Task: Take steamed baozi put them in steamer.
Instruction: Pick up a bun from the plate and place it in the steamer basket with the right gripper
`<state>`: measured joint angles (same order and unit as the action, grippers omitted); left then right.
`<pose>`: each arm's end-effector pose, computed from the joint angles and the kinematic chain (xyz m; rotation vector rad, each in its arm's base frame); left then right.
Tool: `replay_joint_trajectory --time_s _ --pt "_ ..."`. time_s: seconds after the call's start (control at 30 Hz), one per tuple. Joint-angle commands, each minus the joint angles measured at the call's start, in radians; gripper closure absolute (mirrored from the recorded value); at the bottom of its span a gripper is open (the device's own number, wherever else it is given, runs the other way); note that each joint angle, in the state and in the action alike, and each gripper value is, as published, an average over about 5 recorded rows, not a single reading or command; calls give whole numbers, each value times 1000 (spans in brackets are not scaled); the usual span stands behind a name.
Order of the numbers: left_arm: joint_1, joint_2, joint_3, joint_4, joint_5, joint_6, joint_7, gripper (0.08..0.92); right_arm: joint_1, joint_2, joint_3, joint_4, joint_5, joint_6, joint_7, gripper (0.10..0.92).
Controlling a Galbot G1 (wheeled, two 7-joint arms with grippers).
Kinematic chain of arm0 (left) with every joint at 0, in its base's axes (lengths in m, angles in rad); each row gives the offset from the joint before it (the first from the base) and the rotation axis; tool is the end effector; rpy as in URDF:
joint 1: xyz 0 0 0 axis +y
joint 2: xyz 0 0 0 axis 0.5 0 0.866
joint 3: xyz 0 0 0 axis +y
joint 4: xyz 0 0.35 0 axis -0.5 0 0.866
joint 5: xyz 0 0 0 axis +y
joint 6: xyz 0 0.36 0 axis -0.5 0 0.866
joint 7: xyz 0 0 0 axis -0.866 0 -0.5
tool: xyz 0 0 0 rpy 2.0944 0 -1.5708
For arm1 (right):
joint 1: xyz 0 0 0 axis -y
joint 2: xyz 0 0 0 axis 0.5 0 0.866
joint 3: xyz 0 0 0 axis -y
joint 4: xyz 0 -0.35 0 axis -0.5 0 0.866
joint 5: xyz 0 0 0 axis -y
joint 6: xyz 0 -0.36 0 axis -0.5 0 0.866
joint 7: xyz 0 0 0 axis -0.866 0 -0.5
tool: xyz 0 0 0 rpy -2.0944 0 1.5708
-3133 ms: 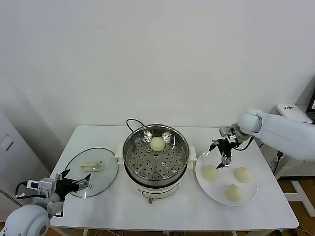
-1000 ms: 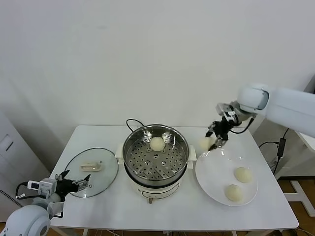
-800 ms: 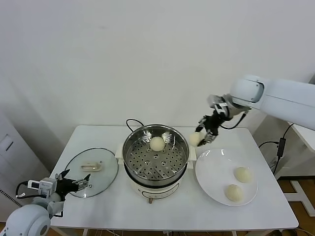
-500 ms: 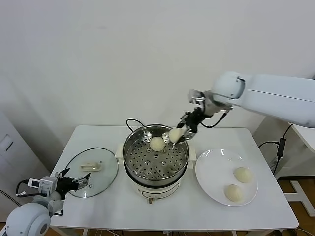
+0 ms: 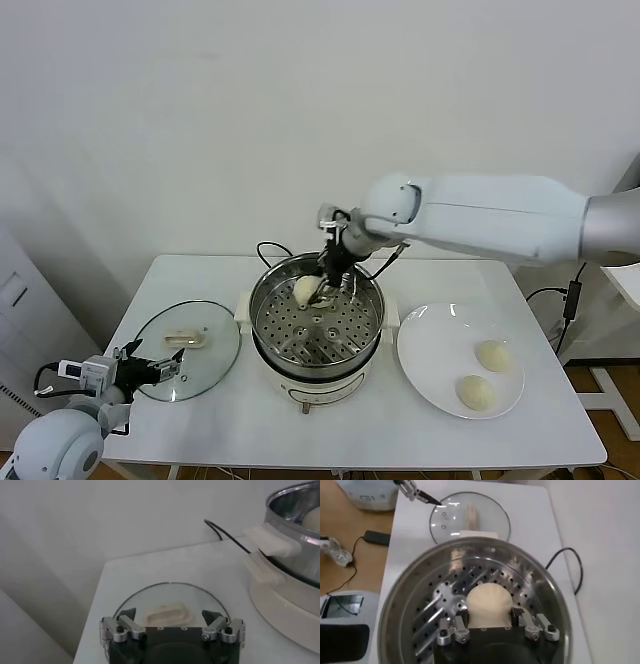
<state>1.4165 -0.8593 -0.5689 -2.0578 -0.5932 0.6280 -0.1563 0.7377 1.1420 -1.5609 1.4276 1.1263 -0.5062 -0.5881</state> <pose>0.2502 0.1294 -0.2342 -0.1216 -2.5650 -0.2707 0.5200 0.1154 -0.0661 1.4431 -1.6593 1.0575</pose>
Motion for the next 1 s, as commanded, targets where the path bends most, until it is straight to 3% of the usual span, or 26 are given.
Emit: replay_joint_trajectory --time_s 0.03,0.7,1.0 --pt "-3 2 1 1 -1 -1 1 177 -79 63 13 -10 31 -39 87 508" --pt "1 5 0 -1 -4 -3 3 177 -174 122 43 -84 -16 -47 151 492" --pt "8 1 -3 -4 -4 -3 3 177 -95 51 48 -50 -12 -45 82 246"
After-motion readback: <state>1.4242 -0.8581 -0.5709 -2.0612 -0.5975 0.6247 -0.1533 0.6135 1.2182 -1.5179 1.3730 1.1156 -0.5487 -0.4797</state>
